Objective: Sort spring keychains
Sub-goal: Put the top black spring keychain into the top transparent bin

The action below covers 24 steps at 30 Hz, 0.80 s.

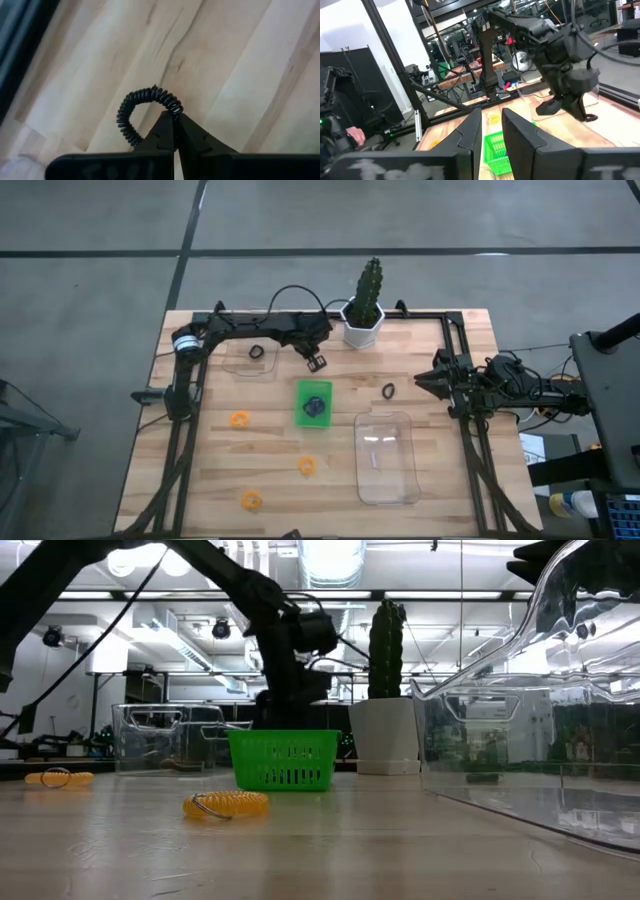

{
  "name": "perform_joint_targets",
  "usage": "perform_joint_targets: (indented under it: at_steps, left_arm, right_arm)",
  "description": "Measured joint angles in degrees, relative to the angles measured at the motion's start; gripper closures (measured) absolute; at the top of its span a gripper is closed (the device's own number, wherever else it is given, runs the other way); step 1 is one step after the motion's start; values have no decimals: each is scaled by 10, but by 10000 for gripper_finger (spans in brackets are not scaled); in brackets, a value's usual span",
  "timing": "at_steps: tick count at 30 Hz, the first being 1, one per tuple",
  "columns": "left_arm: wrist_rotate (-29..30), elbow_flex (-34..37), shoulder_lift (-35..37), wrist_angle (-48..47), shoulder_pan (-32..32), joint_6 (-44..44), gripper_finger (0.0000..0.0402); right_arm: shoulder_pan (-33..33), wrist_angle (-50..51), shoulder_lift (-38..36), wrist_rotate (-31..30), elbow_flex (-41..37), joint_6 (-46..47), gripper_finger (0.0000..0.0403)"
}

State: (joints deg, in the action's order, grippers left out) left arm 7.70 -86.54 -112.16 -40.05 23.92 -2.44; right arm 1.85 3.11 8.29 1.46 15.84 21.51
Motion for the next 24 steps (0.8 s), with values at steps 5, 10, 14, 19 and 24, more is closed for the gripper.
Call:
perform_joint_targets:
  at_steps: [5, 10, 14, 19, 24]
  left_arm:
    - [-41, -24, 36, -38, -1, 0, 401]
    - [-171, -18, 91, -38, -1, 17, 401]
    - [-351, -13, 140, -38, 5, 39, 401]
    - [-544, -12, 194, -35, 3, 28, 400]
    - [-661, -12, 231, -33, -11, 24, 399]
  right_arm:
    - [0, 0, 0, 0, 0, 8, 323]
    - [0, 0, 1, 0, 0, 6, 322]
    - [0, 0, 1, 0, 0, 6, 328]
    - [0, 1, 1, 0, 0, 5, 335]
    - [0, 1, 1, 0, 0, 4, 331]
